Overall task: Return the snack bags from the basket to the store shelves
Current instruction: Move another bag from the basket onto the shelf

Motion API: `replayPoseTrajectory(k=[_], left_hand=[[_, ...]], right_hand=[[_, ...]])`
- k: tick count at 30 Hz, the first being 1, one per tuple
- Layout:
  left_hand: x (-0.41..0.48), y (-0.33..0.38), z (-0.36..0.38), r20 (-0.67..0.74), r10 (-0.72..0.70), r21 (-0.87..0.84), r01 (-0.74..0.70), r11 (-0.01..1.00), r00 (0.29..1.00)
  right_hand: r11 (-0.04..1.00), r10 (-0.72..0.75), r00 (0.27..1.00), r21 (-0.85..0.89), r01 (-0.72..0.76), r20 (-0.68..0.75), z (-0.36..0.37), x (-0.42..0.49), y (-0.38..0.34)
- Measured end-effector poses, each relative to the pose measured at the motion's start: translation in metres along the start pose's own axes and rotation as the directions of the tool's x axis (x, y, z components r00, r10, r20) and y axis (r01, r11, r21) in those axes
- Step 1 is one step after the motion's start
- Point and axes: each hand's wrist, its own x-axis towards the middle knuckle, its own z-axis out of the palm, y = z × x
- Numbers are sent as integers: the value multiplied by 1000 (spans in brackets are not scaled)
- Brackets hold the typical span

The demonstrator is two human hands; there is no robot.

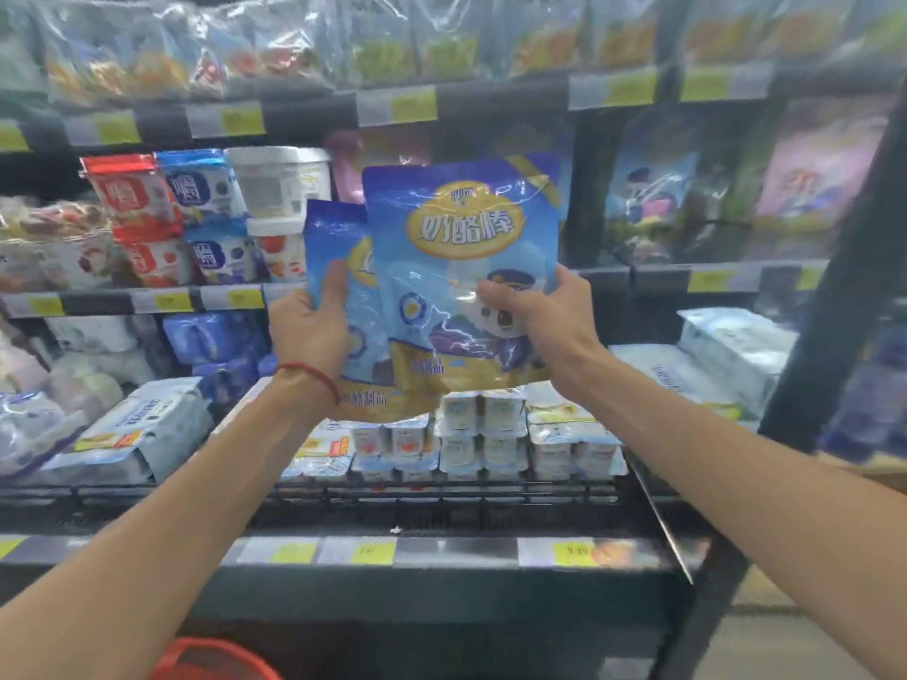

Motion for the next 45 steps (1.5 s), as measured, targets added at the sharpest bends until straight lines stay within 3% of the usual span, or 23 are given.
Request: replayPoseTrajectory(k=[8,12,17,26,45], left_hand=[[24,24,32,17,27,56,-28,998,999],[33,38,43,72,-35,8,34,999,997],[50,49,48,80,-79,85,72,994,994],[86,39,79,135,-220,9,221,975,966],[173,-7,133,-116,24,297,12,955,993]], right_hand=[[999,-6,993,-54,0,-116,-34,24,-20],[1000,17,985,-17,-21,-173,-35,30,-29],[996,69,968,-37,-80,-240,-21,41,-37],[983,69,946,-142,-119,-317,-29,88,-37],[967,-92,920,-256,-9,-382,-45,206,0]])
